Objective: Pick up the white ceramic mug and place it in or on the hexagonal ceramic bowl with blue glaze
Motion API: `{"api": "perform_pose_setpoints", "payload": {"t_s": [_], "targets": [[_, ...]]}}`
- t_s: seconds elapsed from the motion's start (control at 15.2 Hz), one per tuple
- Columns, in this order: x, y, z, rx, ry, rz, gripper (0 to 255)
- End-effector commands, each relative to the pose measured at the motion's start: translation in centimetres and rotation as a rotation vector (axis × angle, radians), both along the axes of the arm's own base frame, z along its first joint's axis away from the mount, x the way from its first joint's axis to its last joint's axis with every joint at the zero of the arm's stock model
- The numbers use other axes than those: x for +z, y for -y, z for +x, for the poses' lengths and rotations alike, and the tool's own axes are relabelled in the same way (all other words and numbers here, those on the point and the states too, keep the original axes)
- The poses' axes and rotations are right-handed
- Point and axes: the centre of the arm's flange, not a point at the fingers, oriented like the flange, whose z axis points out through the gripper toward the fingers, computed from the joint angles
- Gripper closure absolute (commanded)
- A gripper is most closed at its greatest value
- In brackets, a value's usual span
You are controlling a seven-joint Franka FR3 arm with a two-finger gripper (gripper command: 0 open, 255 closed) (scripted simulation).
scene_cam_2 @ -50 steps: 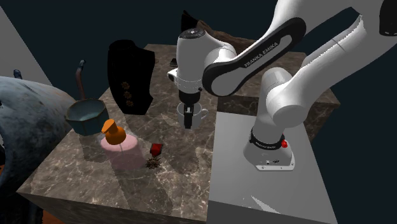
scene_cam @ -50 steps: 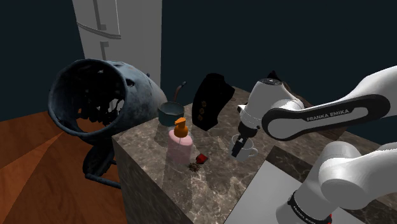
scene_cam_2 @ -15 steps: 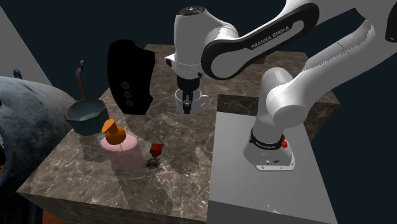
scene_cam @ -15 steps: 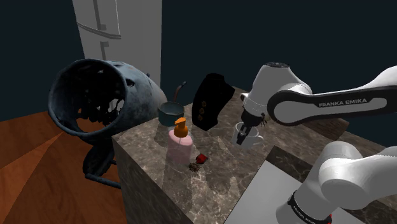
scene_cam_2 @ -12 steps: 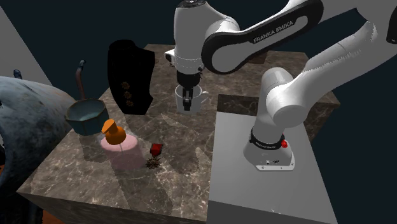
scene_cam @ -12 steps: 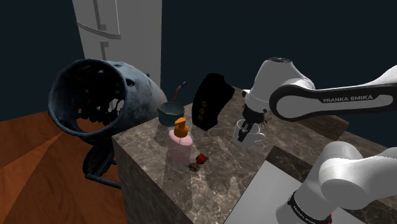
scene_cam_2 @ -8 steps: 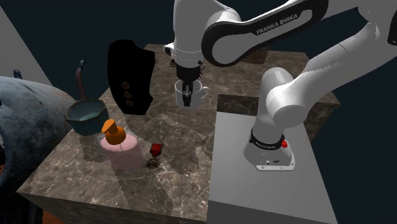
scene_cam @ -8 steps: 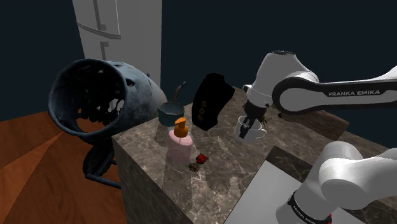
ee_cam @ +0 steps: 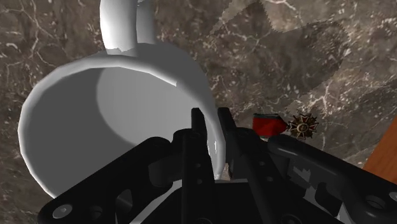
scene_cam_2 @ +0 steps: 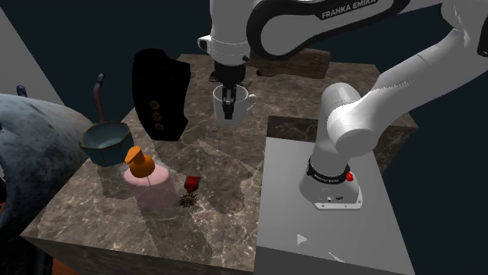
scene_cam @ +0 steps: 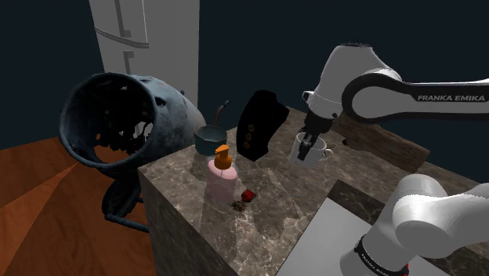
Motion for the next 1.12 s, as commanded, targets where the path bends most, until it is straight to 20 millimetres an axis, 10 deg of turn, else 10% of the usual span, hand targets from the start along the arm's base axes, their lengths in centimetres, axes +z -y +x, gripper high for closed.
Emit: {"api": "perform_pose_setpoints", "payload": {"t_s": [0.0, 0.13, 1.06], "targets": [[1.1, 0.0, -0.1, 0.0, 0.0, 0.0, 255], [1.8, 0.0, -0.1, 0.0, 0.0, 0.0, 255], [2.1, -4.4, 17.9, 0.0, 0.0, 0.0, 255]]}}
